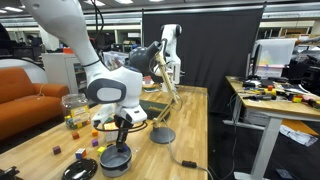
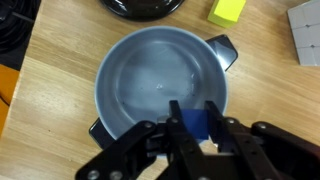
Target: Put the blue block in the pot and cover it with the lid on the table
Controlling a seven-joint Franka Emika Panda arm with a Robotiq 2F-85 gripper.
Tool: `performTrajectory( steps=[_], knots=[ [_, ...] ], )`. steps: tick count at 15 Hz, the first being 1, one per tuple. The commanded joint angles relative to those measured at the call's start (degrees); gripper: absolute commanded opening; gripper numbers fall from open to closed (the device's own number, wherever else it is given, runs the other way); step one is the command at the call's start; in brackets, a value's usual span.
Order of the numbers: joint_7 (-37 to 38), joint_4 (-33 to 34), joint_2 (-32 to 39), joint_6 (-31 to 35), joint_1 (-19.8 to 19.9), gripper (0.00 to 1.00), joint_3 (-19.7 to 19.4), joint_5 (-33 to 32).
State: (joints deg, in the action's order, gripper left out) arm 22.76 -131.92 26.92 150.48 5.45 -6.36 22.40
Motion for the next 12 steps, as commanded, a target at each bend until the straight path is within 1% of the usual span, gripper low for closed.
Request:
performTrajectory(
  steps=[1, 5, 6, 7, 9, 12],
  knots=[
    [1.09, 0.56, 0.73, -1.29, 0.74, 0.07, 0.41, 1.26],
    [1.49, -0.63, 0.76, -1.33, 1.05, 0.07, 0.57, 2.39],
    [1.5, -0.93, 0.7, -1.35, 1.1, 0.2, 0.55, 2.61],
    [1.42, -1.28, 0.58, -1.38, 1.2, 0.49, 0.6, 2.93],
    [1.29, -1.85, 0.37, -1.43, 1.34, 0.59, 0.67, 3.55],
    [0.9, -2.38, 0.02, -1.49, 1.54, 0.81, 0.83, 4.25]
  ],
)
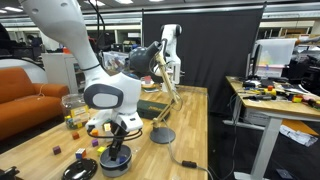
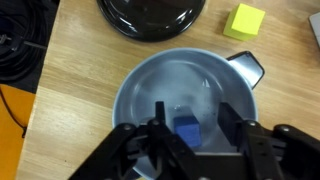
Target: Put the blue block in the pot and cover it with the lid on the table
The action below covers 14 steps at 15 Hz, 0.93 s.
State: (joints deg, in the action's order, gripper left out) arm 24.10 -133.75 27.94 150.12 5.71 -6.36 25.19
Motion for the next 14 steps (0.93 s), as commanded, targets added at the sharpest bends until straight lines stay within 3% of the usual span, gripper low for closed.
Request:
performTrajectory(
  steps=[1, 2, 4, 7, 14],
  knots=[
    [-0.65, -0.81, -1.38, -0.78, 1.21, 0.88, 0.89, 1.59],
    [-0.63, -1.11, -1.85, -0.34, 0.98, 0.96, 0.81, 1.47],
    [-0.2, -2.3, -3.79, 1.35, 0.05, 1.0, 0.31, 0.65],
    [0.3, -4.16, -7.34, 3.27, -1.2, 1.0, -0.11, -0.55],
    [9.0, -14.71, -17.62, 6.7, -7.12, 1.0, -2.11, -10.64]
  ],
)
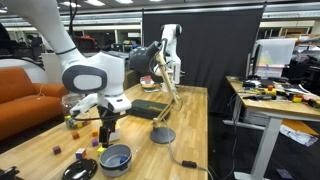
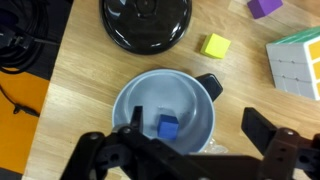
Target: Put the blue block in the pot and cover it with the lid on the table
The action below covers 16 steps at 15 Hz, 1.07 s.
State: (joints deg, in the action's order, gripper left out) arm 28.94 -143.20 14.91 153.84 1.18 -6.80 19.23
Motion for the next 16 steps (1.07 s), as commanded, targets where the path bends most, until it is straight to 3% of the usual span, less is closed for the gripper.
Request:
performTrajectory(
  steps=[1, 6, 16],
  knots=[
    [6.0, -6.67, -5.72, 3.37, -3.3, 1.0, -1.9, -6.96],
    [11.3, -11.81, -10.52, 3.63, -4.3, 1.0, -0.09, -14.76],
    [9.69, -9.12, -6.31, 1.52, -3.34, 1.0, 1.27, -12.74]
  ],
)
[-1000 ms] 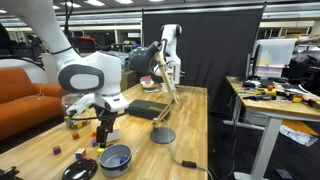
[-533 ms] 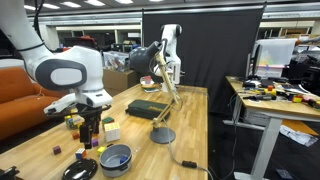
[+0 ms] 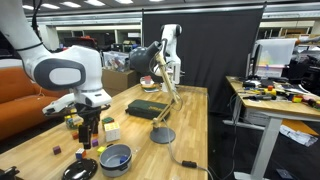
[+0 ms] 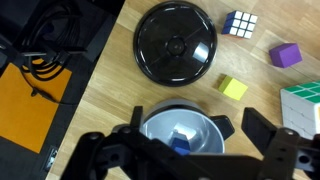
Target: Put the blue block in the pot and cover it with the lid on the table
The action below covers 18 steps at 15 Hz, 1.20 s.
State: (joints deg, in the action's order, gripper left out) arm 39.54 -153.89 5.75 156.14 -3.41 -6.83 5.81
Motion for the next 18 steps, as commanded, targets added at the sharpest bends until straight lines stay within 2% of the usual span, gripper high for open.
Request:
performTrajectory(
  steps=[1, 4, 6, 11, 15, 17, 18],
  knots=[
    [-0.95, 1.84, 4.02, -0.9, 1.14, 1.0, 1.38, 0.78],
    [-2.11, 2.31, 8.25, -0.86, 0.89, 1.0, 1.97, 1.96],
    [-5.52, 3.07, 10.68, -1.19, 1.74, 1.0, 3.6, 4.6],
    [-11.02, 6.6, 15.95, -2.11, 1.83, 1.0, 4.54, 8.13],
    [-13.83, 8.48, 18.52, -2.98, 2.19, 1.0, 4.43, 9.87],
    [-14.99, 8.95, 19.27, -3.4, 2.67, 0.96, 4.8, 10.67],
    [-15.48, 9.02, 19.42, -3.63, 2.79, 0.99, 4.99, 11.13]
  ],
)
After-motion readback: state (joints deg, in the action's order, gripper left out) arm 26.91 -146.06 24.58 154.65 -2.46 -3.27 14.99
